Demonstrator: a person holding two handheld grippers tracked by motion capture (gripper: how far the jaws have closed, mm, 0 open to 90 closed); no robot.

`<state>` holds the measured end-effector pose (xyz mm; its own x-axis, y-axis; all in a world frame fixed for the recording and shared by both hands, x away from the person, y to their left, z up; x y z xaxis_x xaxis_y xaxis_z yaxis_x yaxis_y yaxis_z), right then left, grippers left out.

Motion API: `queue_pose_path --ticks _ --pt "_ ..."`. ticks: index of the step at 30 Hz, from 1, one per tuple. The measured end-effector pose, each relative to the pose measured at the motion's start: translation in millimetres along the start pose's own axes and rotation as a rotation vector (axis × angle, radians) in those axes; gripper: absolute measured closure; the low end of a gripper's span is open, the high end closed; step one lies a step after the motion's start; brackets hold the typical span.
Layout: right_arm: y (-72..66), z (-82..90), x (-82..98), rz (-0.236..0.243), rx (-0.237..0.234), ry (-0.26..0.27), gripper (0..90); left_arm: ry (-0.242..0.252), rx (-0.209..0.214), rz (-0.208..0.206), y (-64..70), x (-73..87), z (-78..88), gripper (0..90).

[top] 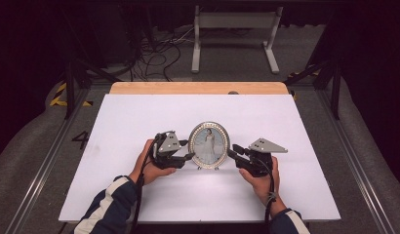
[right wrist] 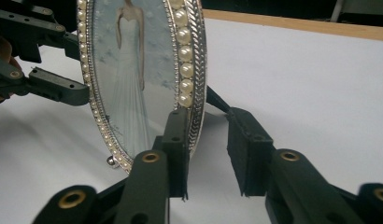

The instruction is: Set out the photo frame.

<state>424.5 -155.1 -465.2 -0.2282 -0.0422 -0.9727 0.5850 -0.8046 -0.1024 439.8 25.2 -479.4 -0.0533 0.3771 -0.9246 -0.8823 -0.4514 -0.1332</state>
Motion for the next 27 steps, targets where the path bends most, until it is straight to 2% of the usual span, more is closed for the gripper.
queue_pose_path --ticks 2,5,8,9,11,15,19,25,27 --pt "1.9 0.1 0.9 -0.017 0.001 -0.003 66.1 -0.011 -0.004 -0.019 -1.0 0.8 0.9 49.1" --pt "1.7 0.9 1.9 -0.022 -0.013 -0.004 64.1 -0.012 -0.014 -0.015 -2.8 1.1 1.7 50.7" --pt "-0.6 1.6 0.0 -0.010 -0.022 0.009 61.7 -0.003 -0.017 0.004 -1.9 0.2 1.3 51.3" --pt "-2.8 2.0 -2.4 0.003 -0.017 0.016 59.9 -0.006 -0.025 -0.015 -1.0 -1.1 1.2 53.2" --pt "-4.7 0.1 0.5 0.001 -0.026 -0.001 57.3 -0.004 -0.031 -0.018 -1.0 -1.6 1.0 53.3" --pt "-10.3 -5.4 8.5 0.002 -0.051 -0.032 55.9 0.006 -0.017 -0.011 -2.2 -0.2 0.7 52.9" --pt "-18.4 -7.2 9.8 0.020 -0.082 -0.038 55.2 0.017 -0.007 -0.001 -2.8 0.3 0.1 52.9" --pt "-17.7 -6.3 10.1 0.029 -0.076 -0.042 58.2 0.018 -0.005 -0.005 -3.6 0.8 0.1 52.9" --pt "-17.1 -5.3 10.3 0.054 -0.063 -0.047 60.6 0.020 -0.006 -0.003 -4.2 1.1 -0.1 52.7"
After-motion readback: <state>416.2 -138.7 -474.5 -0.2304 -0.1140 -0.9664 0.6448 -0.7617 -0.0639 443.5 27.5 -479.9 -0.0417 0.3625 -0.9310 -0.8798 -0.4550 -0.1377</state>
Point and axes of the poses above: each handheld gripper's, and its own axes: z roughly backward along the jaws, x roughly out of its underside, y roughly to its right, the point moved 10 cm from there along -z, roughly forward along the jaws, and after that the axes turned 14 degrees about y, right-handed, at the moved point
